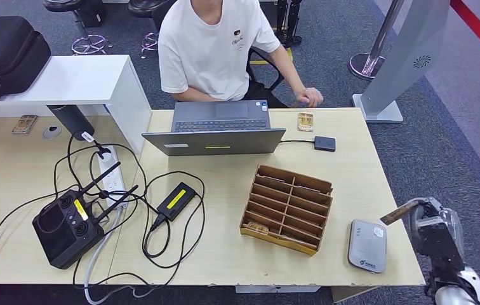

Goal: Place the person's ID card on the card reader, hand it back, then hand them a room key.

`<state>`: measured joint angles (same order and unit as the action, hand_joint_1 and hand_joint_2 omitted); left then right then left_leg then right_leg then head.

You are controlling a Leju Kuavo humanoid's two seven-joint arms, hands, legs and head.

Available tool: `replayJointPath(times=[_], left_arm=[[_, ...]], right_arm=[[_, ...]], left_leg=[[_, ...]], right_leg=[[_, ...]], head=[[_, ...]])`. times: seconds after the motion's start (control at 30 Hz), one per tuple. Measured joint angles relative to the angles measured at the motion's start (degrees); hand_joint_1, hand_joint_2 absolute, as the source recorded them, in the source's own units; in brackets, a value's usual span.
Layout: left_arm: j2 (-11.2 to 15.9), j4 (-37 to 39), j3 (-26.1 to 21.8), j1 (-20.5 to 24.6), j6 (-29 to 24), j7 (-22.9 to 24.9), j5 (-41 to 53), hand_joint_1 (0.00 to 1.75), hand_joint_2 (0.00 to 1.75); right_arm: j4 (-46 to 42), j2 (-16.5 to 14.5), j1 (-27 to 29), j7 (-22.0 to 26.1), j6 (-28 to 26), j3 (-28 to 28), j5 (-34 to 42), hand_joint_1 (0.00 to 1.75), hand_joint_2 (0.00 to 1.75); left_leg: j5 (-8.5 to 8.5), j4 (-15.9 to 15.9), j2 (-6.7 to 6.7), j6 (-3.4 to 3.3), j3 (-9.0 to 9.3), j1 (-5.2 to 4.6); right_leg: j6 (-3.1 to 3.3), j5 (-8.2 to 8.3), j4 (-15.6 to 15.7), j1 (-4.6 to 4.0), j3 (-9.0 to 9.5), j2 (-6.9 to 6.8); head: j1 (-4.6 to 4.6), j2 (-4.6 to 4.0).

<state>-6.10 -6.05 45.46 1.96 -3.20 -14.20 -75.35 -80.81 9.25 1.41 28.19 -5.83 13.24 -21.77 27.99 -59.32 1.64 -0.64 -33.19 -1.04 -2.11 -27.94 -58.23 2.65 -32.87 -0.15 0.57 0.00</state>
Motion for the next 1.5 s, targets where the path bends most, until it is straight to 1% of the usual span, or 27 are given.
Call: replayJointPath(times=[0.13, 0.3, 0.47, 0.57, 0.67, 0.77, 0.93, 1.07, 1.2, 1.37, 1.5], left_arm=[[0.03, 0.0, 0.09, 0.03, 0.03, 0.18, 0.43, 0.0, 1.75], [0.1, 0.0, 0.22, 0.2, 0.02, 1.06, 1.17, 0.0, 1.75], [0.41, 0.0, 1.73, 0.63, 0.01, 2.43, 2.39, 0.0, 1.75], [0.57, 0.0, 2.79, 0.86, 0.01, 2.91, 2.99, 0.0, 1.75], [0.68, 0.0, 3.83, 1.02, 0.01, 3.12, 3.31, 0.0, 1.75], [0.78, 0.0, 4.68, 1.1, 0.01, 3.16, 3.35, 0.0, 1.75], [0.81, 0.0, 5.26, 1.16, 0.01, 3.17, 3.39, 0.0, 1.75], [0.84, 0.0, 5.87, 1.25, 0.01, 3.29, 4.01, 0.0, 1.75], [0.92, 0.0, 6.68, 1.36, 0.16, 3.34, 4.84, 0.0, 1.75], [0.96, 0.03, 7.25, 1.6, 1.15, 4.33, 5.47, 0.0, 1.75], [0.98, 0.2, 7.26, 1.86, 0.97, 5.05, 5.15, 0.0, 1.75]], right_arm=[[-2.48, 2.7, -4.88, -2.71, 1.23, -1.32, 0.59, 1.75, 1.75], [-2.46, 4.87, -12.91, -7.15, -0.97, -5.55, -4.14, 1.75, 1.75], [2.45, 5.37, -24.31, -12.94, -5.27, -13.35, -12.12, 1.75, 1.75], [6.91, 5.12, -30.88, -15.94, -7.14, -18.12, -15.45, 1.75, 1.75], [11.14, 4.65, -35.72, -17.69, -8.5, -21.98, -17.48, 1.75, 1.75], [13.89, 4.33, -38.18, -17.99, -8.89, -24.24, -17.92, 1.75, 1.75], [16.2, 4.06, -39.69, -18.14, -9.32, -25.87, -18.29, 1.75, 1.75], [19.22, 3.22, -42.27, -20.73, -11.15, -27.62, -22.59, 1.75, 1.75], [24.2, 1.19, -45.66, -22.2, -12.93, -29.85, -26.6, 0.0, 1.75], [27.89, -1.42, -47.31, -21.96, -14.06, -31.73, -27.57, 0.0, 1.75], [29.15, -2.14, -47.4, -21.94, -14.22, -32.36, -27.24, 0.0, 1.75]], left_leg=[[-0.05, -0.01, -0.03, 0.05, 0.01, 0.0], [-0.12, -0.01, -0.06, 0.09, 0.01, 0.01], [-0.24, 0.0, -0.12, 0.18, 0.04, 0.01], [-0.31, 0.0, -0.06, 0.17, 0.02, 0.01], [-0.34, -0.01, 0.01, 0.17, 0.02, 0.01], [-0.34, -0.01, 0.09, 0.17, -0.01, 0.01], [-0.33, 0.0, 0.1, 0.16, -0.06, 0.0], [-0.34, 0.0, 0.07, 0.16, -0.07, 0.0], [-0.37, 0.0, 0.06, 0.18, -0.03, 0.01], [-0.39, 0.0, 0.08, 0.19, -0.03, 0.01], [-0.39, 0.0, 0.15, 0.19, -0.06, 0.0]], right_leg=[[-0.05, 0.06, -0.01, 0.0, -0.01, 0.07], [0.01, 0.14, -0.04, 0.0, -0.02, 0.1], [0.11, 0.22, -0.09, -0.01, -0.06, 0.17], [0.12, 0.23, -0.13, -0.01, -0.06, 0.1], [0.12, 0.23, -0.14, -0.02, -0.05, 0.03], [0.12, 0.23, -0.13, -0.02, -0.05, -0.08], [0.12, 0.23, -0.12, -0.02, -0.05, -0.09], [0.12, 0.23, -0.13, -0.01, -0.07, -0.06], [0.15, 0.25, -0.14, -0.02, -0.08, -0.05], [0.16, 0.25, -0.16, -0.03, -0.08, -0.06], [0.16, 0.25, -0.15, -0.02, -0.08, -0.13]], head=[[0.0, 0.0], [0.01, 0.0], [0.01, 0.0], [0.0, 0.0], [0.01, 0.0], [-0.01, 0.0], [0.01, 0.0], [0.01, 0.0], [0.01, 0.0], [0.02, 0.0], [0.01, 0.0]])
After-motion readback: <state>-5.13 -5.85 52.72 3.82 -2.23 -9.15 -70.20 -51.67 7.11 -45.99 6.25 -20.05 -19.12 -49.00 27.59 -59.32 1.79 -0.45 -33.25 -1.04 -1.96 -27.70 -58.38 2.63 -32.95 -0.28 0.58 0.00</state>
